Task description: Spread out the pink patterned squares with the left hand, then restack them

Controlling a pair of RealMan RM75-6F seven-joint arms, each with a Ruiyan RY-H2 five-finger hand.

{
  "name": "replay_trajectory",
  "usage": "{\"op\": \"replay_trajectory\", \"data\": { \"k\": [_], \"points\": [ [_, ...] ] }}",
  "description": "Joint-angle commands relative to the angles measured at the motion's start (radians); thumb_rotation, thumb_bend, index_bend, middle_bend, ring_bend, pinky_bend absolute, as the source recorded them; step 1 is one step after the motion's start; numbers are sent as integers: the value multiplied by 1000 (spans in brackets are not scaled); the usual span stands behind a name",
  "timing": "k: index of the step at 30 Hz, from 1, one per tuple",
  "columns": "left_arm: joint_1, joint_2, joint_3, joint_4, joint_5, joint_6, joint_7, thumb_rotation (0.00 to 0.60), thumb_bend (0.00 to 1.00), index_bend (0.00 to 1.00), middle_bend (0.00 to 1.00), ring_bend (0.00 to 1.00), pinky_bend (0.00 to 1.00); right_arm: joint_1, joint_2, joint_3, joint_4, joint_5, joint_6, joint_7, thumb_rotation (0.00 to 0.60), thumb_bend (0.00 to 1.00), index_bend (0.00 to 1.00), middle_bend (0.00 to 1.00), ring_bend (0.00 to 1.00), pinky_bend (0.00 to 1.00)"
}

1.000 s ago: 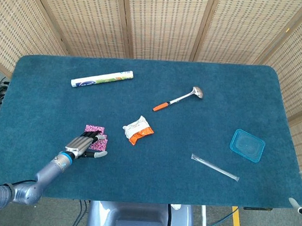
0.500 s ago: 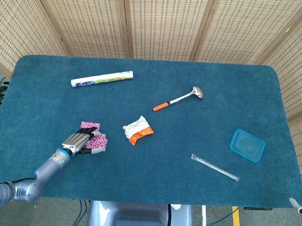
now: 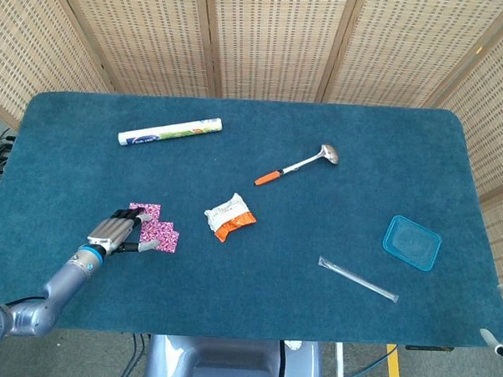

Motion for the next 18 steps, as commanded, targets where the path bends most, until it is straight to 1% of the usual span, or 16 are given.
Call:
{"op": "replay_trajectory", "data": {
  "k": [1,11,14,15,18],
  "points": [
    [4,7,-1,1,1,-1,-6,38,0,123,0,0,0,-1,1,0,-2,1,1,-1,600,7,296,256,0,0],
    [21,37,-12,-33,35,1,-40,39,0,123,0,0,0,-5,2,0,-3,-3,10,-1,600,8,296,256,0,0],
    [31,56,-17,-75,69,-2,-69,39,0,123,0,0,0,-8,1,0,0,-2,14,2,600,10,296,256,0,0],
    [36,67,-14,-116,106,-3,-79,39,0,123,0,0,0,-11,1,1,2,0,19,5,600,9,296,256,0,0],
    [52,81,-3,-156,164,9,-90,40,0,123,0,0,0,-14,0,-1,9,0,22,13,600,8,296,257,0,0]
  ]
}}
